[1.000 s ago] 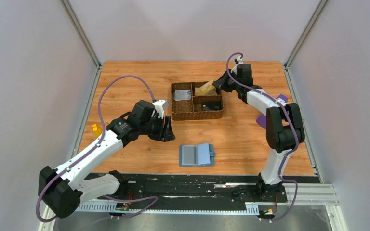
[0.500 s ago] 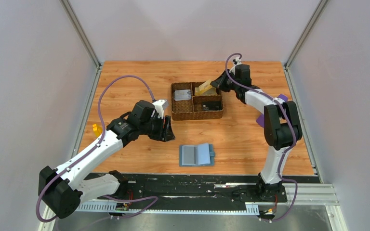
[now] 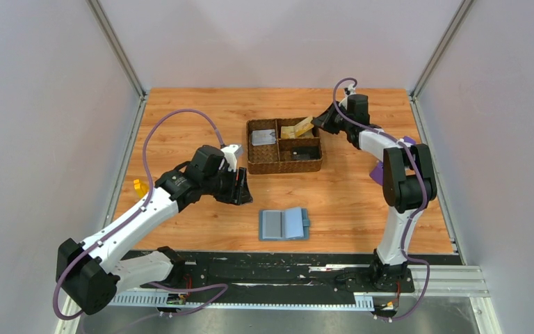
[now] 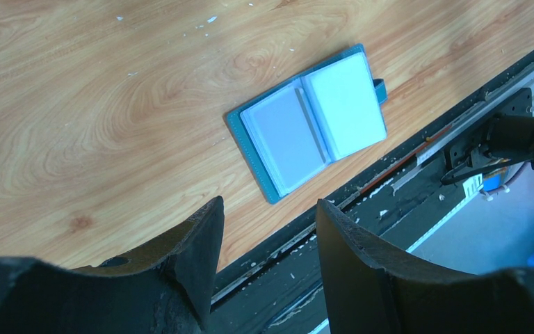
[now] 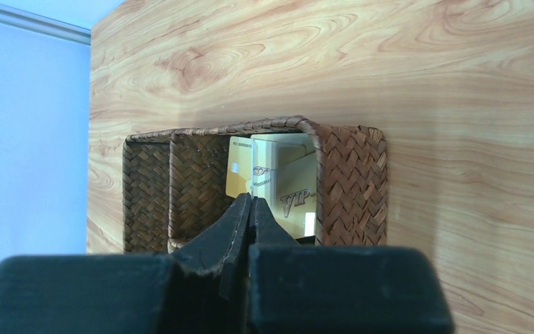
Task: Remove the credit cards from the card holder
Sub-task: Place the credit card in the storage box.
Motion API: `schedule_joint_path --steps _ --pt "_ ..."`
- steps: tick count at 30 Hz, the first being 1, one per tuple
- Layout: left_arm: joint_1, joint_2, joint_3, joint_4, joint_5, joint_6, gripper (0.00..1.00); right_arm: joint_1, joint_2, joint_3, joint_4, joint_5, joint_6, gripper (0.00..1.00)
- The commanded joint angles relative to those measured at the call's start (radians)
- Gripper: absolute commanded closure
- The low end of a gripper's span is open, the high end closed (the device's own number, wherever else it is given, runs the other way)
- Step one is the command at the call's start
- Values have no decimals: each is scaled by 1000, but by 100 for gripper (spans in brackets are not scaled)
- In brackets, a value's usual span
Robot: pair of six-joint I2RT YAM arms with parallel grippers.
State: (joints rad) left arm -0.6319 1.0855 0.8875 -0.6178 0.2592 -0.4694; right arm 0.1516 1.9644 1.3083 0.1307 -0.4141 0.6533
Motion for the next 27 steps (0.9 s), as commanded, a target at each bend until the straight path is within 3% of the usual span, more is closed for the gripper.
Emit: schedule_joint_path --steps 1,22,27 --pt "3 2 9 17 -4 5 40 -3 10 8 38 -16 -3 98" --pt "2 -8 5 13 -6 -4 40 -37 -33 11 -13 29 -30 86" --pt "3 -8 5 12 -9 -9 40 -41 -70 62 -98 79 -74 80"
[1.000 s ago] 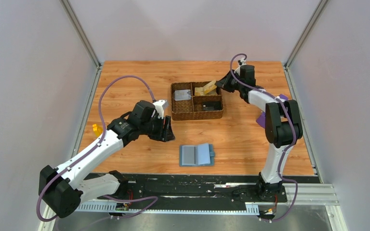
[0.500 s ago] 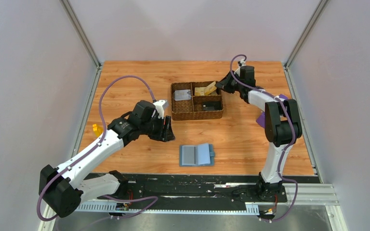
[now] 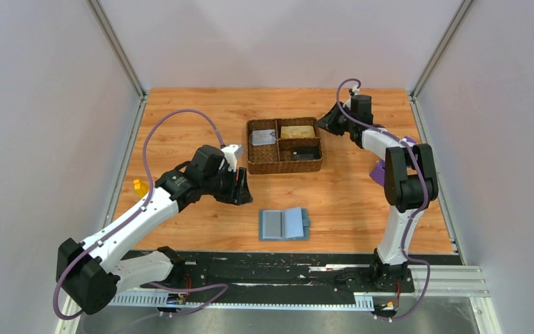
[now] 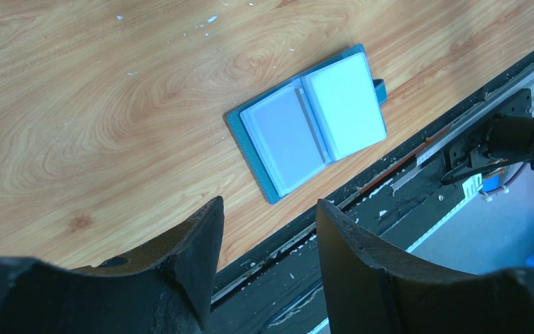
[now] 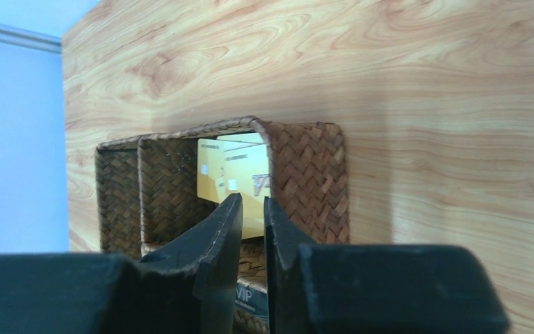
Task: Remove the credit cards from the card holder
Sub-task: Place the credit card in the storage box, then remove the credit card from the card holder.
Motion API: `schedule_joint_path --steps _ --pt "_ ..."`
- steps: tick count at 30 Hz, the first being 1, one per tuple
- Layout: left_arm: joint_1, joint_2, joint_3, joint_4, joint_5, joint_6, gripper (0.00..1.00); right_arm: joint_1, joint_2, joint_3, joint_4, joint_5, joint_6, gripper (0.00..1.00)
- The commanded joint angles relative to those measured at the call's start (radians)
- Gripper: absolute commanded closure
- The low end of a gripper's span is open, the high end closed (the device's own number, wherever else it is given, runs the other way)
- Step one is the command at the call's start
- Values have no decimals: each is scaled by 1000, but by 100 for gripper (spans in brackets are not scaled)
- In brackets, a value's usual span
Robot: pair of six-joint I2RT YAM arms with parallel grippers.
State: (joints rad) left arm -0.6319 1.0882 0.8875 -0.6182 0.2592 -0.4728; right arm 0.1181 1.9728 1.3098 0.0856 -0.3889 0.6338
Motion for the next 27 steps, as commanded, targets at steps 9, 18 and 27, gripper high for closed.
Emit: schedule_joint_path --steps 9,18,27 --pt "2 2 -9 33 1 -39 40 -2 -208 52 -191 101 -50 73" --pt "2 40 -52 132 84 -111 40 94 -528 -249 -272 81 2 71" --pt "3 -15 -64 136 -24 -124 41 417 -827 -533 -343 293 165 62"
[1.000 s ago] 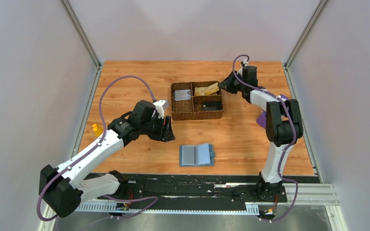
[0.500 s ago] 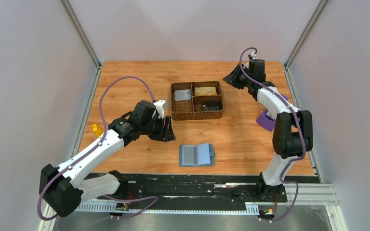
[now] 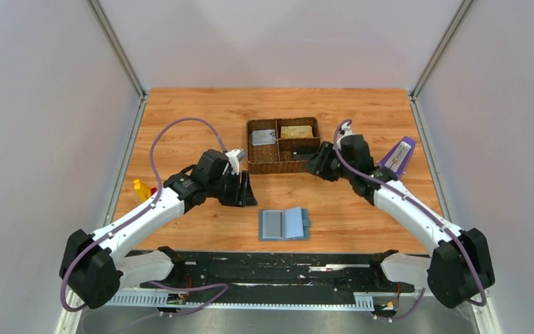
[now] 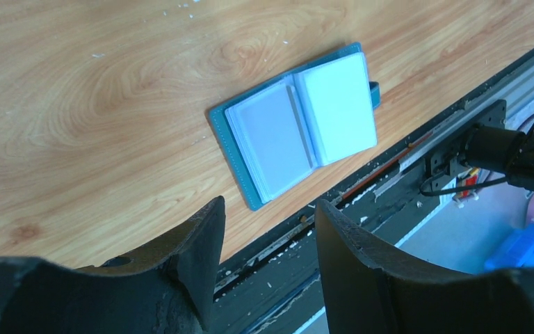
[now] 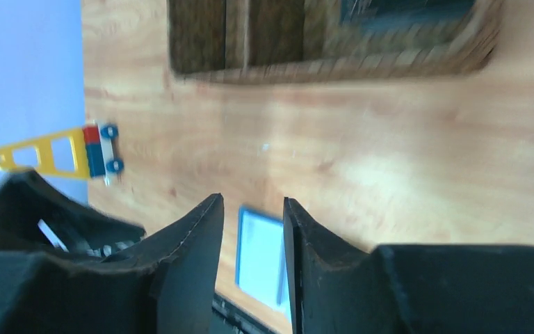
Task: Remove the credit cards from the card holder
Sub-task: Remove the credit card from the card holder.
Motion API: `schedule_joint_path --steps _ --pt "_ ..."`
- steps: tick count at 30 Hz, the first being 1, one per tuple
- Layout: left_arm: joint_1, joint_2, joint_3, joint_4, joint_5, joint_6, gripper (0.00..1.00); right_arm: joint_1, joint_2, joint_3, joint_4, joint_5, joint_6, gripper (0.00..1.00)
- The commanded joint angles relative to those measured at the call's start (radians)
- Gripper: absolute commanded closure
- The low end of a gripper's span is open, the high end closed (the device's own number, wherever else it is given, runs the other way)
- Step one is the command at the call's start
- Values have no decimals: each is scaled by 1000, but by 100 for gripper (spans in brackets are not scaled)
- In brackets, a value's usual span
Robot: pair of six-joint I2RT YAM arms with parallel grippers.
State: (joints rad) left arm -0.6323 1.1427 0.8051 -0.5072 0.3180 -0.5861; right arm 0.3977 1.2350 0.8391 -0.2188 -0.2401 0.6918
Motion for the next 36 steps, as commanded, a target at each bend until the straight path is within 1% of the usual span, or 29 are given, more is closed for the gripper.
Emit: schedule_joint_path --steps 1,4,8,13,15,18,23,30,36 --pt "3 -95 31 13 -106 -4 41 197 -105 -77 -42 164 127 61" --pt "2 -153 55 -49 -216 3 41 335 -94 -88 -74 228 186 55" --pt "3 -252 73 -98 -306 12 41 483 -17 -65 -99 335 231 51" --pt "3 -361 79 -151 -397 22 40 600 140 66 -235 455 274 40" --pt "3 -392 74 -165 -433 23 40 629 200 106 -262 473 293 36" --pt "3 -416 67 -177 -442 25 39 658 277 147 -285 481 312 31" --pt "2 -424 60 -191 -438 26 39 671 374 209 -356 496 367 29" --pt "3 -443 47 -192 -437 21 39 690 456 253 -367 484 354 29" --pt "3 -435 33 -181 -425 7 40 702 499 260 -391 521 351 29"
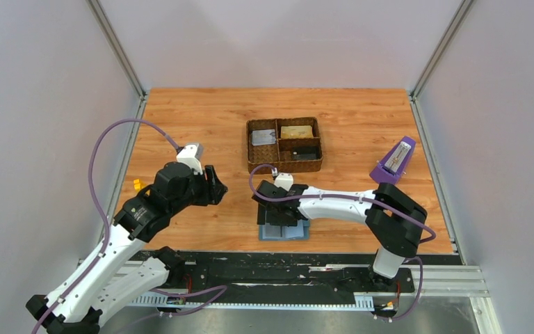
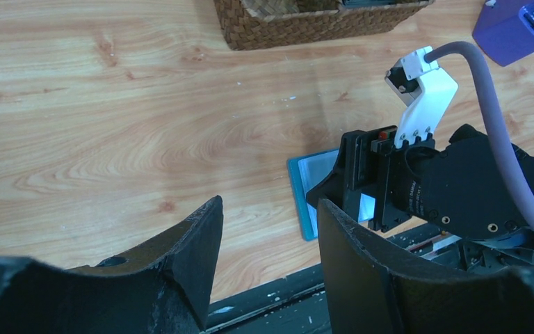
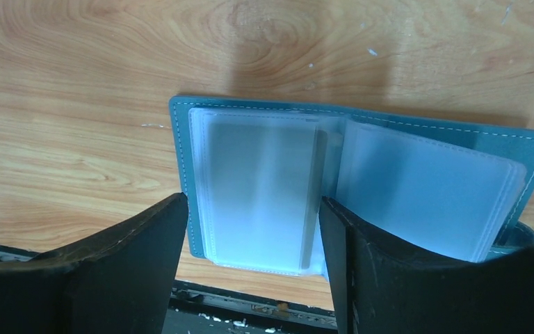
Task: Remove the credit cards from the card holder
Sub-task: Remove the credit card from the card holder.
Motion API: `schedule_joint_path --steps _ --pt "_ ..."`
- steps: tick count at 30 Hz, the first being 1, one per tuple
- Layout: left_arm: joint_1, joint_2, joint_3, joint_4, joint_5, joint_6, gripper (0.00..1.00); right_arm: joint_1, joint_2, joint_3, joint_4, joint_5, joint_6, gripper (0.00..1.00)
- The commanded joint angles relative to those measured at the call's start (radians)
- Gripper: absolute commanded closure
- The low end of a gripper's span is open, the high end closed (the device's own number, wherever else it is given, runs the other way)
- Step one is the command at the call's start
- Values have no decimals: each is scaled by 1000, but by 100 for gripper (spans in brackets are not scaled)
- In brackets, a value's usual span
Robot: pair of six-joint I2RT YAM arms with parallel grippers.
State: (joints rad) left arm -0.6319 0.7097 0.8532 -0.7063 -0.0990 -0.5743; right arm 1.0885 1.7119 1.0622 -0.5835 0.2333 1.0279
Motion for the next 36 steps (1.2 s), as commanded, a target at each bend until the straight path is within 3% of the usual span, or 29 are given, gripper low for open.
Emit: schedule_joint_path --steps 1,15,36 --pt "3 -2 -16 19 -5 -7 40 12 26 35 -30 48 17 30" --pt "2 36 -55 61 49 -39 40 13 15 22 -6 48 25 47" --pt "3 235 -200 303 315 -163 44 -6 -123 -110 169 -17 21 51"
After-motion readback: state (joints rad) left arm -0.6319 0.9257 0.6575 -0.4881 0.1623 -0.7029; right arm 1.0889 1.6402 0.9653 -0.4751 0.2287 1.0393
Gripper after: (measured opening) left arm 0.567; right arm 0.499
